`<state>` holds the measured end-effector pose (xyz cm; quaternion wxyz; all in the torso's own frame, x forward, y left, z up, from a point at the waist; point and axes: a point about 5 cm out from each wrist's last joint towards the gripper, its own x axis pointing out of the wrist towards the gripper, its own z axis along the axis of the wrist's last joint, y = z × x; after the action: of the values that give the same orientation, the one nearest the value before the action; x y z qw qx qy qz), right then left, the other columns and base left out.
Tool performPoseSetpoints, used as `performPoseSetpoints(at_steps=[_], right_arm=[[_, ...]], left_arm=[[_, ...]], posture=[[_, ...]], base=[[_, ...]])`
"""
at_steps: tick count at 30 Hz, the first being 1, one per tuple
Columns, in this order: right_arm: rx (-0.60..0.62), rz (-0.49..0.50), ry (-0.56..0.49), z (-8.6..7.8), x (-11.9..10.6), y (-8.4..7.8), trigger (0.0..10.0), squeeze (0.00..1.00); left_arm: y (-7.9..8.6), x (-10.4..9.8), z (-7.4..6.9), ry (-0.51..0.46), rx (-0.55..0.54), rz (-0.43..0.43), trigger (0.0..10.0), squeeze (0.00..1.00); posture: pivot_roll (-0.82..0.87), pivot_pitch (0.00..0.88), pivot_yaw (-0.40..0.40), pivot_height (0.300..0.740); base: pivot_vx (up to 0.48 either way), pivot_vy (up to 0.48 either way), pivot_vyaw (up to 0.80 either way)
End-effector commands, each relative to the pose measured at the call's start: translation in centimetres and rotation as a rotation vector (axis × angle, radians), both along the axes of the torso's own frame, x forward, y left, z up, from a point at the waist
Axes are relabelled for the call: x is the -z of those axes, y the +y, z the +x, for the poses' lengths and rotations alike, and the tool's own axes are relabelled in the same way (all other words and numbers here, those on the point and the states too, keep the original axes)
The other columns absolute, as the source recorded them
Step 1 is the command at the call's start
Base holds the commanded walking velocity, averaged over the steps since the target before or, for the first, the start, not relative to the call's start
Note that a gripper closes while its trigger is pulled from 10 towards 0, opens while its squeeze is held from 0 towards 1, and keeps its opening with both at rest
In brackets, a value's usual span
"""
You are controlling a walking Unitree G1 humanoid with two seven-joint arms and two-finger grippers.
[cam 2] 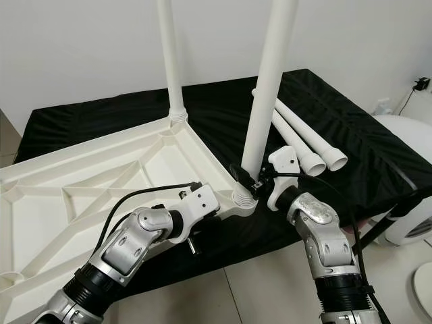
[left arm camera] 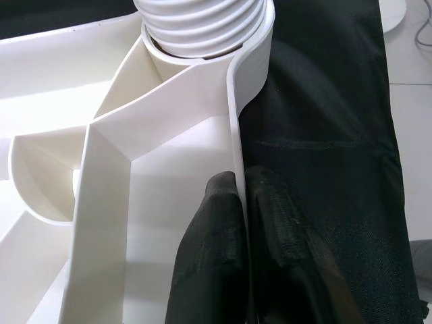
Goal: Building children table
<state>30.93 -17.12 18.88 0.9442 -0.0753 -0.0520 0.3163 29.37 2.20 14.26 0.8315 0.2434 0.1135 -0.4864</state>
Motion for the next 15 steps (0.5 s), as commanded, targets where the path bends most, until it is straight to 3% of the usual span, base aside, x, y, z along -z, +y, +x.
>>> performPoseSetpoints(at_steps=[1,7,15], right_arm=[[0.028,-0.045,0.136,-0.3,2.8,-0.6,10.0,0.00],[0.087,-0.037,0.175,0.1,3.7,-1.1,10.0,0.00],[0.037,-0.090,0.140,-0.3,4.0,-1.0,10.0,0.00]], left_arm=[[0.1,-1.8,0.5,-0.117,-0.031,-0.017,10.0,0.00],[0.1,-1.9,0.5,-0.120,-0.029,-0.020,10.0,0.00],[0.1,-2.0,0.5,-0.119,-0.030,-0.022,10.0,0.00]], posture=[[-0.13,0.081,0.044,0.740],[-0.13,0.081,0.044,0.740],[-0.13,0.090,0.044,0.740]], base=[[0.000,0.000,0.00],[0.000,0.000,0.00],[0.000,0.000,0.00]])
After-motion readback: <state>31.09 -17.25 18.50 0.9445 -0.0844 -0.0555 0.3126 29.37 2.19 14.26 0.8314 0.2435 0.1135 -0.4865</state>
